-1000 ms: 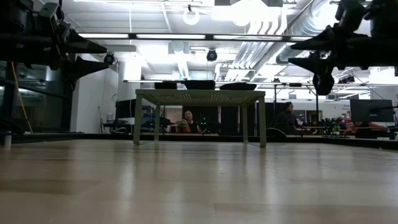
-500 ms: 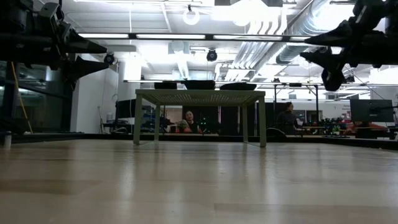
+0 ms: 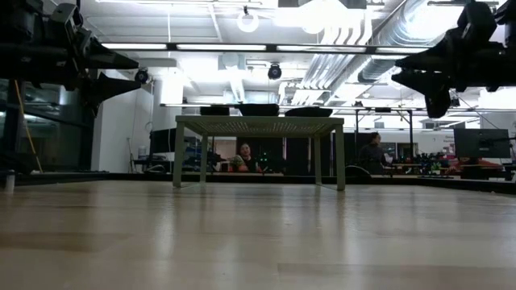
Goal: Pick & Place Mini shaped plates
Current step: Return to Home Position
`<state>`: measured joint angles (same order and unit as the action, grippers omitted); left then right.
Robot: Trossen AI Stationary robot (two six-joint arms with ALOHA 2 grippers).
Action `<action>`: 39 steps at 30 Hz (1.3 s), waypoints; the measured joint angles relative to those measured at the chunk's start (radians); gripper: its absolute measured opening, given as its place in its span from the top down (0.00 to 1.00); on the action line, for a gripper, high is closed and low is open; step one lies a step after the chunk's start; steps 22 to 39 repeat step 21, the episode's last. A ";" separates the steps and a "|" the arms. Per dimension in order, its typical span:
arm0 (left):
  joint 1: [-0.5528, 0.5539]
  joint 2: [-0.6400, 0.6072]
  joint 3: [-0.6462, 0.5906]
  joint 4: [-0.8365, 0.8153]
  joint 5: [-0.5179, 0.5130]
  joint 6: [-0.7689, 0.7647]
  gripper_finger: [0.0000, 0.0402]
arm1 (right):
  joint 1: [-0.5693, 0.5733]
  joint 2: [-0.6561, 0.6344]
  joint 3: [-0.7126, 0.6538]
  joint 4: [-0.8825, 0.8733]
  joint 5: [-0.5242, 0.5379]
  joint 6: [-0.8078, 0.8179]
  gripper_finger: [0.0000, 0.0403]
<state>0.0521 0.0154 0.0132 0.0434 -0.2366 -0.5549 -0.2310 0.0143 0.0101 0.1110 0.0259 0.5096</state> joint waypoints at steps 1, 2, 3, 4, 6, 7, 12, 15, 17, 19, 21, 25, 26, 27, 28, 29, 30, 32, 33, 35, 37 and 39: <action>0.000 0.000 0.000 0.000 0.000 0.000 0.52 | 0.000 0.000 0.000 -0.002 0.000 -0.019 0.67; 0.000 0.000 0.000 0.000 0.000 0.000 0.52 | 0.000 0.000 0.000 0.003 0.000 -0.035 0.67; 0.000 0.000 0.000 0.000 0.000 0.000 0.52 | 0.000 0.000 0.000 0.007 -0.001 -0.046 0.67; 0.000 0.000 0.000 0.000 0.000 0.000 0.52 | 0.000 0.000 0.000 0.005 -0.002 -0.056 0.67; 0.000 0.000 0.000 0.000 0.000 0.000 0.52 | 0.000 0.000 0.000 0.004 -0.002 -0.071 0.67; 0.000 0.000 0.000 0.000 0.000 0.000 0.52 | 0.000 0.000 0.000 0.005 -0.002 -0.073 0.67; 0.000 0.000 0.000 0.000 0.000 0.000 0.52 | 0.000 0.000 0.000 0.005 -0.002 -0.073 0.67; 0.000 0.000 0.000 0.000 0.000 0.000 0.52 | 0.000 0.000 0.000 0.005 -0.003 -0.073 0.67; 0.000 0.000 0.000 0.000 0.000 0.000 0.52 | 0.000 0.000 0.000 0.005 -0.004 -0.073 0.67; 0.000 0.000 0.000 0.000 0.000 0.000 0.52 | 0.000 0.000 0.000 0.005 -0.004 -0.073 0.67; 0.000 0.000 0.000 0.000 0.000 0.000 0.52 | 0.000 0.000 0.000 0.005 -0.004 -0.073 0.67; 0.000 0.000 0.000 0.000 0.000 0.000 0.52 | 0.000 0.000 0.000 0.005 -0.004 -0.073 0.67; 0.000 0.000 0.000 0.000 0.000 0.000 0.52 | 0.000 0.000 0.000 0.005 -0.004 -0.073 0.67; 0.000 0.000 0.000 0.000 0.000 0.000 0.52 | 0.000 0.000 0.000 0.005 -0.004 -0.073 0.67; 0.000 0.000 0.000 0.000 0.000 0.000 0.52 | 0.000 0.000 0.000 0.005 -0.004 -0.073 0.67; 0.000 0.000 0.000 0.000 0.000 0.000 0.52 | 0.000 0.000 0.000 0.005 -0.004 -0.073 0.67; 0.000 0.000 0.000 0.000 0.000 0.000 0.52 | 0.000 0.000 0.000 0.005 -0.004 -0.073 0.67; 0.000 0.000 0.000 0.000 0.000 0.000 0.52 | 0.000 0.000 0.000 0.005 -0.004 -0.073 0.67; 0.000 0.000 0.000 0.000 0.000 0.000 0.52 | 0.000 0.000 0.000 0.005 -0.004 -0.073 0.67; 0.000 0.000 0.000 0.000 0.000 0.000 0.52 | 0.000 0.000 0.000 0.005 -0.004 -0.073 0.67; 0.000 0.000 0.000 0.000 0.000 0.000 0.52 | 0.000 0.000 0.000 0.005 -0.004 -0.073 0.67; 0.000 0.000 0.000 0.000 0.000 0.000 0.52 | 0.000 0.000 0.000 0.005 -0.004 -0.073 0.67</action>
